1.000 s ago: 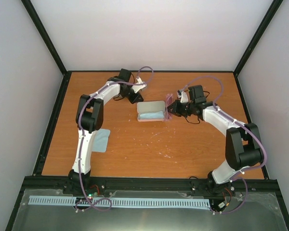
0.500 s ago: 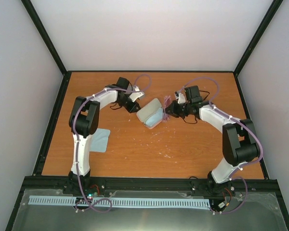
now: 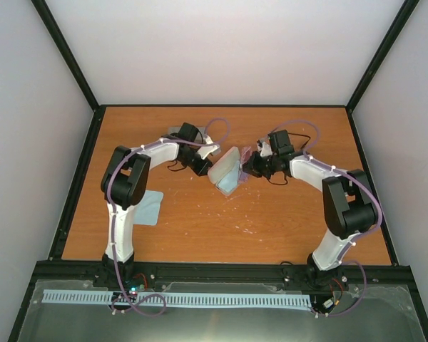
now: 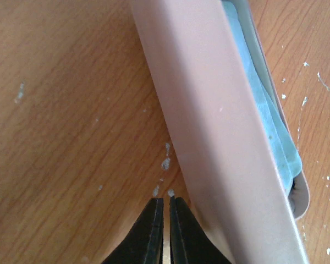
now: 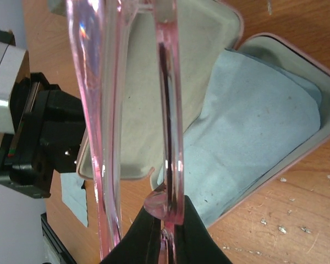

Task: Organize the sunglasses
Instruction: Adjust the sunglasses case at the center of the board, then place the sunglasses in the sunglasses case.

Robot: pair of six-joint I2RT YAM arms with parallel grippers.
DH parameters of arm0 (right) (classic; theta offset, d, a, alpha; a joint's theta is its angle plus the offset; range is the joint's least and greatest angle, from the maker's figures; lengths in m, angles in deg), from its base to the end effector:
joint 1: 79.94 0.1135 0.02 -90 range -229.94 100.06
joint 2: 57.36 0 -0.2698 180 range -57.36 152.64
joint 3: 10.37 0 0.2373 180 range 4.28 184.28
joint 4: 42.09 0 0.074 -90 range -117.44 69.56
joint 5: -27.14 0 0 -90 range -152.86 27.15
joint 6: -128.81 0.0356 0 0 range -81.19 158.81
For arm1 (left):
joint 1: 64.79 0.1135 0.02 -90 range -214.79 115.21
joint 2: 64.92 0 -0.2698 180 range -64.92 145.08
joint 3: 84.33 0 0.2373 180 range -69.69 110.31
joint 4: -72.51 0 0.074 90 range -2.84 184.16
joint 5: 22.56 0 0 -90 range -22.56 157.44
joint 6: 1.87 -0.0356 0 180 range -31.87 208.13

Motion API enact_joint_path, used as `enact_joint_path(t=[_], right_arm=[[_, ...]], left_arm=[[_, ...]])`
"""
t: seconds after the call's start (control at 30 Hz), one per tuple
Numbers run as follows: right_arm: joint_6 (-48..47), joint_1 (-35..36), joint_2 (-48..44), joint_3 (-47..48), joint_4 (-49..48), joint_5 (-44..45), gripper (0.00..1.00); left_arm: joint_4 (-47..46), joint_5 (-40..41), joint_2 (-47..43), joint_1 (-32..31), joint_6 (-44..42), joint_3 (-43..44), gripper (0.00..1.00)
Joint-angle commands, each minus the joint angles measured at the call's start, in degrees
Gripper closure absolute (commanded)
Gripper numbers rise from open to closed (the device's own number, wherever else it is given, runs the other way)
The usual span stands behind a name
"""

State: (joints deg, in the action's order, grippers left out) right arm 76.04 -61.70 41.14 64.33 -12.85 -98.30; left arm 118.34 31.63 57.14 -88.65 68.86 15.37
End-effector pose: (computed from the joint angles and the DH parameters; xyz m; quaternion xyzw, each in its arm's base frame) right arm 0.3154 0.1257 0.2023 0.0539 0.9070 0.3960 0.1329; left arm 0.3765 -0.1893 0.1564 0.3975 0.8476 -0.3089 0.1678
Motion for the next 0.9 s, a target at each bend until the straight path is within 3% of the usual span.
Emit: enact_joint_path(t=[0.0, 0.47, 0.87], right_arm=[[3.33, 1.1, 1.35, -1.02, -3.96, 0.38, 0.97], [8.25, 5.73, 7.76, -0.03, -7.69, 1.46, 0.97], [17.83, 5.97, 6.61, -5.67, -17.99, 6.36, 0.97]], left_arm=[[-2.47, -1.62, -3.31, -0.31, 2.11, -1.37, 0.92], [-5.11, -1.9, -6.14, -0.79, 3.9, -5.08, 0.92], [-6.38, -2.24, -7.27, -1.01, 4.42, -6.39, 0.92]])
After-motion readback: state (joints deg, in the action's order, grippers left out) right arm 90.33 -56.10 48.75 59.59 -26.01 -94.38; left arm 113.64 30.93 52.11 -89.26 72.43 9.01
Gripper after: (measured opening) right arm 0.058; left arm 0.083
